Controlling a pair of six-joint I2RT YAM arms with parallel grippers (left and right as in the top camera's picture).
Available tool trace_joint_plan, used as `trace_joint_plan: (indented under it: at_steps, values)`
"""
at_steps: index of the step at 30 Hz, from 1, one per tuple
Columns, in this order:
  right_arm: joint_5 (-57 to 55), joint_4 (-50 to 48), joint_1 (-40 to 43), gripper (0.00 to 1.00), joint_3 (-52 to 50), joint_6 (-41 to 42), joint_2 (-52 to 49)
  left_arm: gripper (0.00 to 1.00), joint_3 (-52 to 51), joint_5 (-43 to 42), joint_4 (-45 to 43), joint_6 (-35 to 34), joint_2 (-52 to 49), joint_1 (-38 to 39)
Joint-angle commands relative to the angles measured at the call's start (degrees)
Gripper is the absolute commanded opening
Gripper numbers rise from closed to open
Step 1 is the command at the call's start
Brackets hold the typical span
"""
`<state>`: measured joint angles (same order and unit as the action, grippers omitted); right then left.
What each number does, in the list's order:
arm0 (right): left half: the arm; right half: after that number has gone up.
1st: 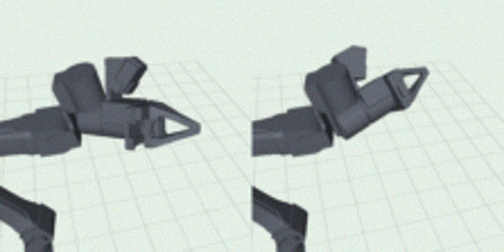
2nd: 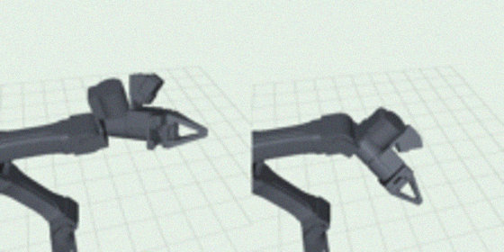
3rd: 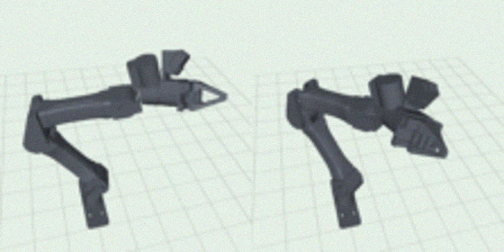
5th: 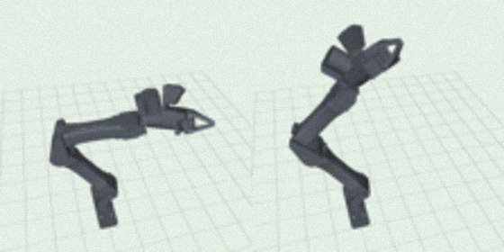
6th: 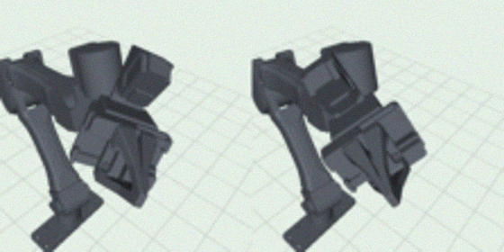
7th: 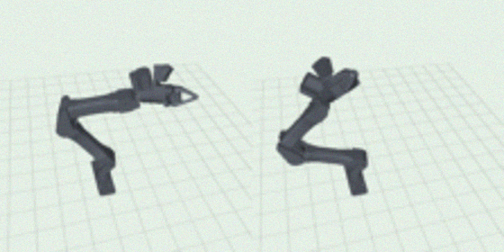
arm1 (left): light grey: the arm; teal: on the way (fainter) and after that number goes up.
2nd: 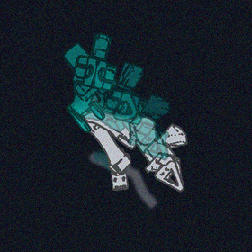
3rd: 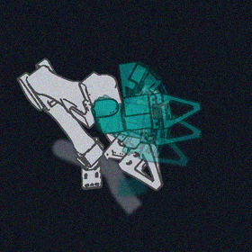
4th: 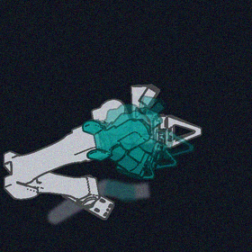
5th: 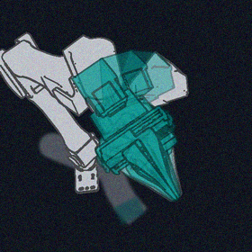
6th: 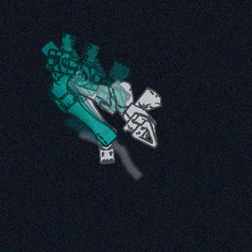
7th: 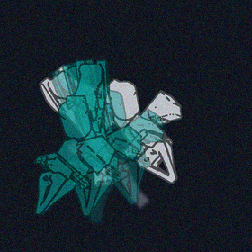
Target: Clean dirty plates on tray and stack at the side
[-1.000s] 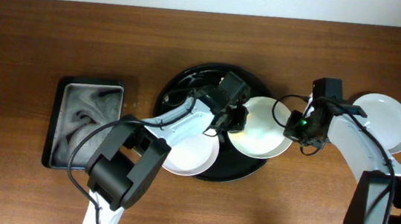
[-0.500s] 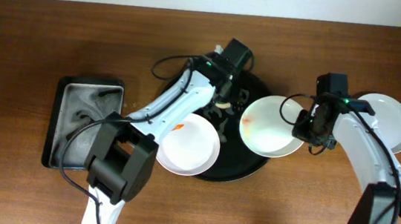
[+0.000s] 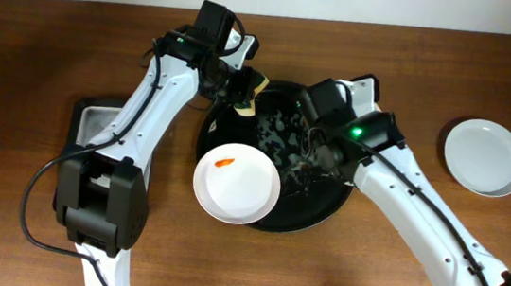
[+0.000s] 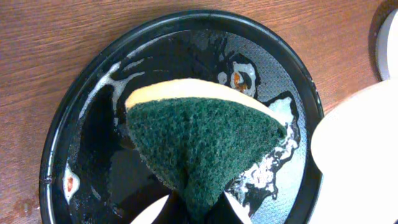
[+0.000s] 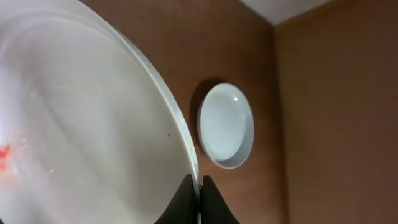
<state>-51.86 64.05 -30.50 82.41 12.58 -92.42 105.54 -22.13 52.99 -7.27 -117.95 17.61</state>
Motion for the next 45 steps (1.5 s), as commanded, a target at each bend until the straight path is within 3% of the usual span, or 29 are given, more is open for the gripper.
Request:
trace_joint_plan:
  at_steps: [1, 5, 10, 13, 17, 26, 28, 32, 35, 38, 45]
  values:
    - [-1.79, -0.2, -1.73, 0.04, 1.44, -1.6, -0.68, 0.0, 0.24, -1.03, 0.31, 2.05, 1.33, -0.04]
    - [6.97, -0.46, 0.28, 0.04, 1.4, 8.46, -3.89, 0.0, 0.24, -1.03, 0.24, 2.69, 1.31, 0.11]
    - [20.41, -0.39, 5.79, 0.04, 1.4, 27.45, -9.11, 0.0, -0.85, -1.05, -0.24, 2.69, 1.29, 1.79]
    - [25.18, 0.76, 8.87, 0.04, 1.38, 31.65, -9.25, 0.0, -5.75, -1.05, -5.16, -0.37, 1.29, 4.76]
    - [25.77, 1.88, 8.79, 0.04, 1.38, 31.69, -9.86, 0.0, -17.03, -3.74, -20.06, -11.19, 1.07, 8.63]
    - [26.95, 2.01, 8.79, 0.04, 1.4, 31.39, -15.32, 0.0, -19.78, -3.26, -24.63, -15.76, 0.52, 13.55]
    - [26.27, 2.49, 8.79, 0.04, 1.44, 31.21, -15.3, 0.0, -23.26, -2.05, -29.07, -19.08, -0.42, 15.41]
    - [25.53, 3.13, 8.76, 0.04, 1.51, 31.17, -15.3, 0.0, -23.61, -2.05, -36.28, -18.75, -5.99, 16.74]
    - [25.53, 3.17, 8.76, 0.04, 1.51, 30.75, -15.3, 0.0, -23.65, 2.71, -37.18, -17.94, -8.79, 16.74]
    - [25.49, 3.43, 8.76, 0.04, 1.51, 29.83, -15.3, 0.0, -23.63, 14.91, -36.63, -17.97, -8.85, 16.59]
    - [22.69, 5.92, 8.76, 0.04, 1.51, 29.88, -15.3, 0.0, -19.12, 19.52, -35.6, -17.97, -8.79, 16.48]
